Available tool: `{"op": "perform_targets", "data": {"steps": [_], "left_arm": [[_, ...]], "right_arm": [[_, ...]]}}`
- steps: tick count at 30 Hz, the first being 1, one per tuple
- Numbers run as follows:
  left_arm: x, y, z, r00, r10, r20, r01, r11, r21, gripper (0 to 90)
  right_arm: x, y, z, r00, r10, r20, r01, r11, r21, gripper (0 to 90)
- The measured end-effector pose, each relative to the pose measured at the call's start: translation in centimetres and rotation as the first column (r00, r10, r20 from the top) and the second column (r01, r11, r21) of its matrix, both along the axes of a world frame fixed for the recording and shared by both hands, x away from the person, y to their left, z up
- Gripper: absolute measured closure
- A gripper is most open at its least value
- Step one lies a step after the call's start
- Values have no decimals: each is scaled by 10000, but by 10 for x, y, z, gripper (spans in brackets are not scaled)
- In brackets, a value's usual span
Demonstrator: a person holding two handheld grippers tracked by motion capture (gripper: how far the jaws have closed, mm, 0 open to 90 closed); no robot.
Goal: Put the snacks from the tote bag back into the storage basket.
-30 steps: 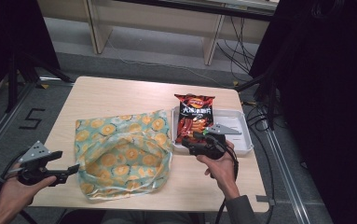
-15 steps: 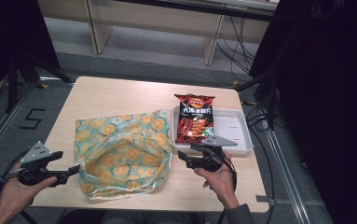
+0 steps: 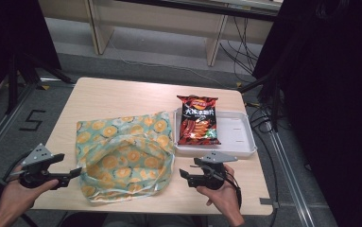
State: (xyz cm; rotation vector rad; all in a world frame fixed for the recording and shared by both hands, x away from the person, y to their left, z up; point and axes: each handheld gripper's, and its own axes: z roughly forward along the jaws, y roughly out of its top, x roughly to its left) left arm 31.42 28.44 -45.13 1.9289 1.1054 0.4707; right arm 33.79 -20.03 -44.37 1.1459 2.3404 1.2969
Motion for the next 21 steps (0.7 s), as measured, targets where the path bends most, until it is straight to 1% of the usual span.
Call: {"op": "perform_targets", "data": {"steps": [1,2,3,4,5,6,7,8,9,10,11,12,13,14,15,17,18,19,20,21], "left_arm": [[0,0,0,10000,-10,13,10,10000,15,172],[0,0,0,10000,13,-8,-13,10000,-11,172],[0,0,0,10000,4,-7,-4,10000,14,172],[0,0,0,10000,-5,-2,5,10000,29,172],[0,0,-1,10000,25,48,-25,10000,10,172],[0,0,-1,10000,-19,-2,19,10000,-8,172],[0,-1,-1,10000,11,-28,-11,10000,28,172],[0,-1,0,10000,35,-45,-34,9999,107,172],[0,-1,0,10000,31,-41,-31,9999,99,172],[0,-1,0,10000,28,-41,-28,10000,95,172],[0,0,0,10000,25,-34,-24,9999,99,172],[0,-1,0,10000,21,-35,-21,9999,105,172],[0,-1,0,10000,19,-40,-19,9999,105,172],[0,-1,-1,10000,5,-44,-4,10000,89,172],[0,-1,-1,10000,-12,-50,12,10000,99,172],[1,-1,-1,9999,-113,-23,113,9999,38,172],[1,-1,-1,9999,-110,-62,110,9999,91,172],[1,-1,-1,9999,-117,-56,118,9999,94,172],[1,-1,-1,9999,-136,-58,137,9999,103,172],[0,-1,-1,9999,-108,-71,109,9999,100,172]], "right_arm": [[-2,-2,0,10000,-17,53,18,9998,-204,282],[-5,-2,-1,9999,-166,34,166,9997,-190,282],[-5,-3,-2,10000,68,64,-67,9998,-177,282],[-9,-3,-2,9998,-67,-191,63,9998,-186,281],[-10,-5,-2,10000,-97,22,98,9993,-363,280],[-13,-5,-2,9996,-215,-174,210,9992,-330,276],[-14,-5,-3,9990,-142,-424,132,9997,-225,273],[-14,-7,-4,9996,-151,-239,142,9992,-371,269],[-17,-7,-5,9983,-261,-526,246,9993,-288,263],[-18,-8,-6,9991,-228,-368,214,9990,-387,262],[-19,-9,-7,9994,-132,-325,118,9990,-439,263],[-19,-10,-8,9993,0,-373,-15,9992,-409,262],[-22,-10,-7,9989,-225,-415,202,9983,-548,262],[-23,-9,-7,9983,-231,-529,207,9987,-462,263],[-23,-11,-8,9993,-199,-325,179,9980,-600,262],[-22,-11,-9,9994,-255,-235,239,9976,-650,261],[-23,-11,-9,9985,-364,-406,337,9974,-644,259],[-21,-12,-9,9992,-306,-261,286,9970,-723,259],[-22,-12,-10,9984,-444,-355,418,9966,-716,259],[-21,-12,-10,9990,-292,-336,268,9971,-714,258]]}}
